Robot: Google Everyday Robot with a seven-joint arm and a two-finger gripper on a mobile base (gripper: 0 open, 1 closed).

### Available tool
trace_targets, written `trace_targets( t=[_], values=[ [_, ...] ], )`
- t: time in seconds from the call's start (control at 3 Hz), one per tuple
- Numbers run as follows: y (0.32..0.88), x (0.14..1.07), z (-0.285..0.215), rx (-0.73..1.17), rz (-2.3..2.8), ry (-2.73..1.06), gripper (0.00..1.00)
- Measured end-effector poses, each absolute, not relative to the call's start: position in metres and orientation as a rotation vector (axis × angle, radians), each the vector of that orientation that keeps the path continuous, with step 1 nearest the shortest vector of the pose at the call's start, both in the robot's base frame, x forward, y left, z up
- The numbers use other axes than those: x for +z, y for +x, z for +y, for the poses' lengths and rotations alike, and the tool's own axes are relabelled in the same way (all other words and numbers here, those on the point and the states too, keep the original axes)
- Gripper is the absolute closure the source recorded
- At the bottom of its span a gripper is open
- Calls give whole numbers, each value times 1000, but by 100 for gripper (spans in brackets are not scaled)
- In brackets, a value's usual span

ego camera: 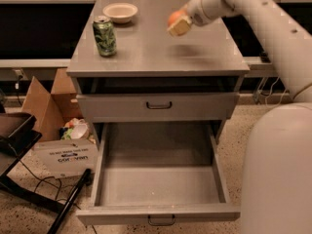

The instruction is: Pick orange from middle drawer and place on counter

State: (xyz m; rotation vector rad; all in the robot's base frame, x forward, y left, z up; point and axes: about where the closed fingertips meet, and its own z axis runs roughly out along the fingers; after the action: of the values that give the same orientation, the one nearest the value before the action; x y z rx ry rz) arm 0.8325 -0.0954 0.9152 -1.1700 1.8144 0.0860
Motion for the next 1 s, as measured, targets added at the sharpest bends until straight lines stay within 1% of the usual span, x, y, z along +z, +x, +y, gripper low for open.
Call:
trace_targets(
  t=[0.67,1.0],
  values=[
    [864,849,-117,136,1835,-1079,100],
    [864,850,-117,137,1835,-1078,77]
  ],
)
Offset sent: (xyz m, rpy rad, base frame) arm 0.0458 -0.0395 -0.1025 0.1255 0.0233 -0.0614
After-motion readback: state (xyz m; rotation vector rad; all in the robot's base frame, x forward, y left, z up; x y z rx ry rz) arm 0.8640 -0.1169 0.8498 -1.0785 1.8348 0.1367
